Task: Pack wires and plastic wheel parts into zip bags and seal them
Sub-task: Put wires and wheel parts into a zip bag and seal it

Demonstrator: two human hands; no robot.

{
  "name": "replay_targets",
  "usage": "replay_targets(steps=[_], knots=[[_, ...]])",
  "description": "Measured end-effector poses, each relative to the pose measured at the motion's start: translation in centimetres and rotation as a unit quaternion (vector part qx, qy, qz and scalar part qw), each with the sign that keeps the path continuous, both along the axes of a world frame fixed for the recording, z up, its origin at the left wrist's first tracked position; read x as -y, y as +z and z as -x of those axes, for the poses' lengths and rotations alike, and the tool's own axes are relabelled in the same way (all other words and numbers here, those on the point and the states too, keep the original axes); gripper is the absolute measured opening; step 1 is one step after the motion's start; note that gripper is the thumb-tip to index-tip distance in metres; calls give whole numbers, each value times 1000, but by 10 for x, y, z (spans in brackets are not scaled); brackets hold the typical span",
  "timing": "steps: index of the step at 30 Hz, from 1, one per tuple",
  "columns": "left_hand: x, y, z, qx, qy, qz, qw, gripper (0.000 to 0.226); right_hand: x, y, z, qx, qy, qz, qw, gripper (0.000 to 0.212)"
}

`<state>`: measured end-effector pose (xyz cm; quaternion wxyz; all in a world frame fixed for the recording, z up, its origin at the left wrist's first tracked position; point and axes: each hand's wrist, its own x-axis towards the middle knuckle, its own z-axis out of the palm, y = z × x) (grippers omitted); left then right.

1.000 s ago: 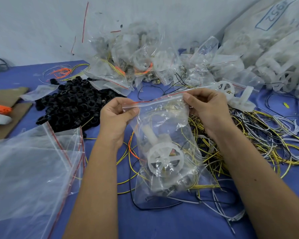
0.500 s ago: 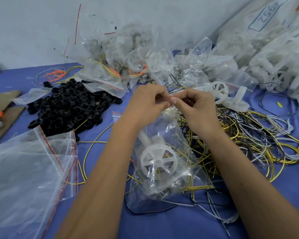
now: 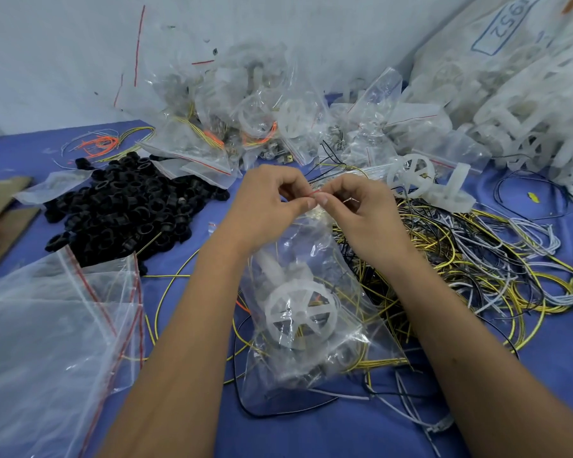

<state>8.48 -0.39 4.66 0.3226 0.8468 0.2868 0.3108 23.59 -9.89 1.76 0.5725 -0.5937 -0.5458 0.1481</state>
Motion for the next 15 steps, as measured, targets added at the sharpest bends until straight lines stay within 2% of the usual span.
replay_targets(steps=[4,7,15], knots=[[-1,2,2,3,-3,7,1000,10,0,0,0,-2,7,-19,1000,7],[-4,0,7,-1,7,35,999,10,0,0,-2,1,1,-22,1000,17],[-4,-1,9,6,-2,19,1000,7,0,-2,-2,-6,17,-6,1000,6]])
